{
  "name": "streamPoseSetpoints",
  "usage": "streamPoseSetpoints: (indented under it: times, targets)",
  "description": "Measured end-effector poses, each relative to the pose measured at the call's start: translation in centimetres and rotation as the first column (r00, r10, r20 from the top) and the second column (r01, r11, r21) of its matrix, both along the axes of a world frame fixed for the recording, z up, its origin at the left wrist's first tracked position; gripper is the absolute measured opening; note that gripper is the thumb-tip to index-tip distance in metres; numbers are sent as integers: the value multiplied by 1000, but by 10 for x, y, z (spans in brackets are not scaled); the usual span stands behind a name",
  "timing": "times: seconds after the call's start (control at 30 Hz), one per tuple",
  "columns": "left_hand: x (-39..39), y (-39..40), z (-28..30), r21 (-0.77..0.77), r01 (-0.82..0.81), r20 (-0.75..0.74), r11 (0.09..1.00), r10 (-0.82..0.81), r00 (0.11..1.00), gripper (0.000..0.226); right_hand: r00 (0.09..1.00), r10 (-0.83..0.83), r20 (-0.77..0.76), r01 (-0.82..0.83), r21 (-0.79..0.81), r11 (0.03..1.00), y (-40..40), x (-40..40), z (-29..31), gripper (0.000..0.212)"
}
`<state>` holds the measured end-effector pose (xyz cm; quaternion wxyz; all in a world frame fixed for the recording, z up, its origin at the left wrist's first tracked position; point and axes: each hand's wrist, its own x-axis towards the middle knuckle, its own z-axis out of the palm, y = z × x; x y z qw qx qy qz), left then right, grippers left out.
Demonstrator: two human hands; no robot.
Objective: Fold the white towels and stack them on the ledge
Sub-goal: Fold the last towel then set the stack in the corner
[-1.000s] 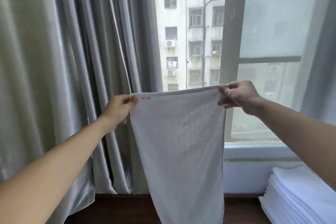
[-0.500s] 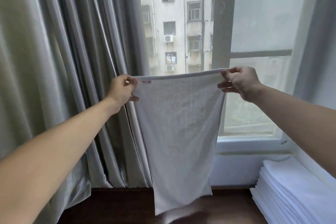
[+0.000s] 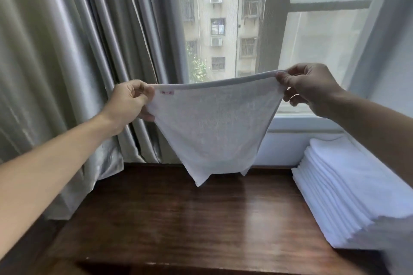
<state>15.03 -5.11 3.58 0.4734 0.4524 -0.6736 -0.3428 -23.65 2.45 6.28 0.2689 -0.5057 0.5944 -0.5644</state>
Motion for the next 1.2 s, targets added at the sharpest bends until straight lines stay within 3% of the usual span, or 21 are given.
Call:
streamPoseSetpoints:
  times: [0.23, 0.47, 0.63, 0.8, 1.0, 1.2]
  targets:
    - [39, 52, -72, 215, 69, 21, 974, -76, 997, 27, 999, 38, 9, -39, 180, 983, 62, 25, -75, 15]
    - [58, 84, -198, 509, 68, 152, 858, -167, 974, 26, 999, -32, 18, 25, 340, 940, 102, 51, -205, 13]
    - [49, 83, -271, 605, 11, 239, 796, -195, 951, 26, 998, -58, 10, 46, 486, 873, 107, 53, -295, 13]
    - [18, 31, -302, 588, -41, 322, 808, -188, 928, 24, 998, -60, 31, 34, 540, 841, 58, 37, -337, 17]
    - [-39, -71, -323, 585, -51, 300, 809, -157, 941, 22, 991, -123, 44, 79, 546, 834, -49, -2, -376, 18]
    - [-88, -134, -400, 705, -230, 362, 671, -61, 930, 24, 985, -169, -29, 136, 731, 668, -115, -16, -460, 28]
